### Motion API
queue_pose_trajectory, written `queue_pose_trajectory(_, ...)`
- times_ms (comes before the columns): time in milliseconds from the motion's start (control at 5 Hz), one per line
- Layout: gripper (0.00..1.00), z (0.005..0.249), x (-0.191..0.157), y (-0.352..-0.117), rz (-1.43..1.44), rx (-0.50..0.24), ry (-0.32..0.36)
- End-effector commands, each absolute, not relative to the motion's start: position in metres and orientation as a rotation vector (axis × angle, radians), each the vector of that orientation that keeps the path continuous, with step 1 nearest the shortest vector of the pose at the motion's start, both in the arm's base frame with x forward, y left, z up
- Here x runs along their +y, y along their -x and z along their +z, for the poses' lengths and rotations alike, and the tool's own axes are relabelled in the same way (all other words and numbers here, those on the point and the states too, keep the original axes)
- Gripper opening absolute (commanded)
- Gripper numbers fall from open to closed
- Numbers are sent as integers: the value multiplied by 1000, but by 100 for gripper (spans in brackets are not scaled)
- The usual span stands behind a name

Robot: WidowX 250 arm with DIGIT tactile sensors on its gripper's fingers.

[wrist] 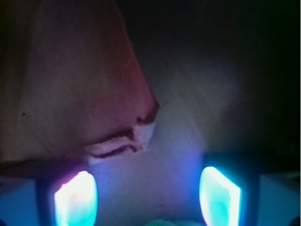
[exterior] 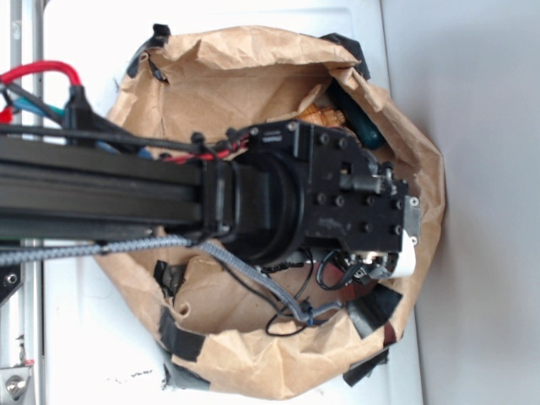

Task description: Grab the green animal.

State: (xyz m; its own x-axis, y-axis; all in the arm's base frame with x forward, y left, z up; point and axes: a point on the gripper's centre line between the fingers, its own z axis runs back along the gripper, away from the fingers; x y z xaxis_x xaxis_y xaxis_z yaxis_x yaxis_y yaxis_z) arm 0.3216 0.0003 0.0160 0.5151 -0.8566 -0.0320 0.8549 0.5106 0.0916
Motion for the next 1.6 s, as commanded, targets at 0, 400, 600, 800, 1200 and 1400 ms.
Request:
queue_pose_trajectory(0,100,40,2,-319,-1049,-87,-66)
queue_pose_trajectory(400,100,95,5,-273,-1061,-155,-2)
queue_pose_trajectory(600,100,102,27,-278,-1047,-174,7)
queue_pose_trajectory(800,100,96,39,-287,-1033,-168,-7)
queue_pose_trajectory(1200,100,72,37,-312,-987,-117,-42)
queue_pose_trajectory(1400,100,51,28,-316,-994,-61,-76)
